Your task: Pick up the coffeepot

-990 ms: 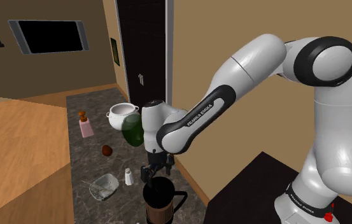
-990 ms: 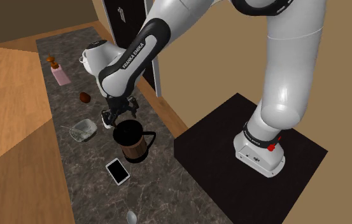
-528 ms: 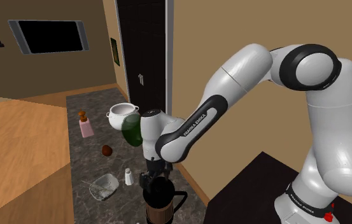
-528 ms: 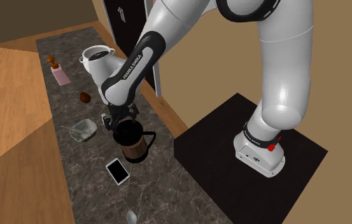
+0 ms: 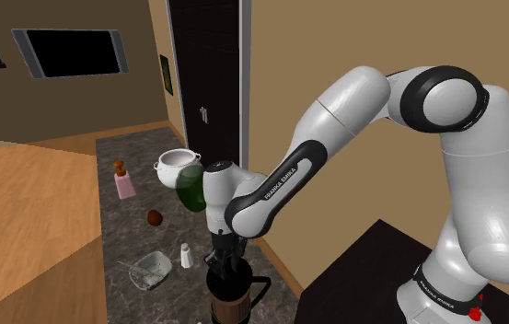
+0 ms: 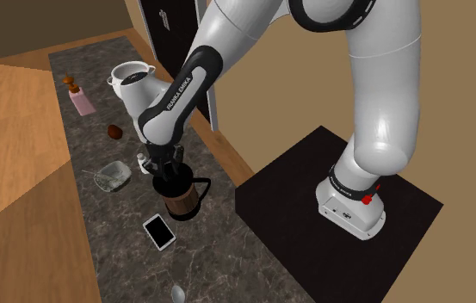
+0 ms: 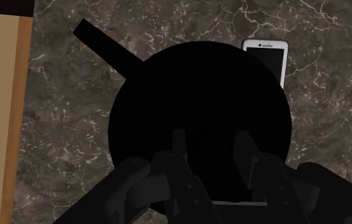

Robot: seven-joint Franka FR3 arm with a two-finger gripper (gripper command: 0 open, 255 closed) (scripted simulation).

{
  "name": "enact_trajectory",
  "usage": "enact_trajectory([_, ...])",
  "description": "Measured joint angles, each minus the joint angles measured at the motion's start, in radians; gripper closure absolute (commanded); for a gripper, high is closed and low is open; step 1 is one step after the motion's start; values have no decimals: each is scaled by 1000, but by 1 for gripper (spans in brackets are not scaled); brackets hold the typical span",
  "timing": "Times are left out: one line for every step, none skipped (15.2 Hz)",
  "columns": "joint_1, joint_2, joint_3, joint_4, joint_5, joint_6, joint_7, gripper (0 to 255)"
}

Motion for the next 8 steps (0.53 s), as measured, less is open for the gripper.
enact_trajectory([0,0,0,0,0,0,0,255])
enact_trajectory([0,0,0,0,0,0,0,255])
enact_trajectory([0,0,0,0,0,0,0,255])
enact_trajectory([0,1,0,1,0,-1,0,255])
enact_trajectory([-1,-2,1,1,1,-6,-1,255])
enact_trajectory([-3,-10,3,2,5,-15,-2,255])
enact_trajectory([-6,-20,7,0,9,-23,-3,255])
enact_trajectory([-9,-29,9,-2,13,-30,-6,255])
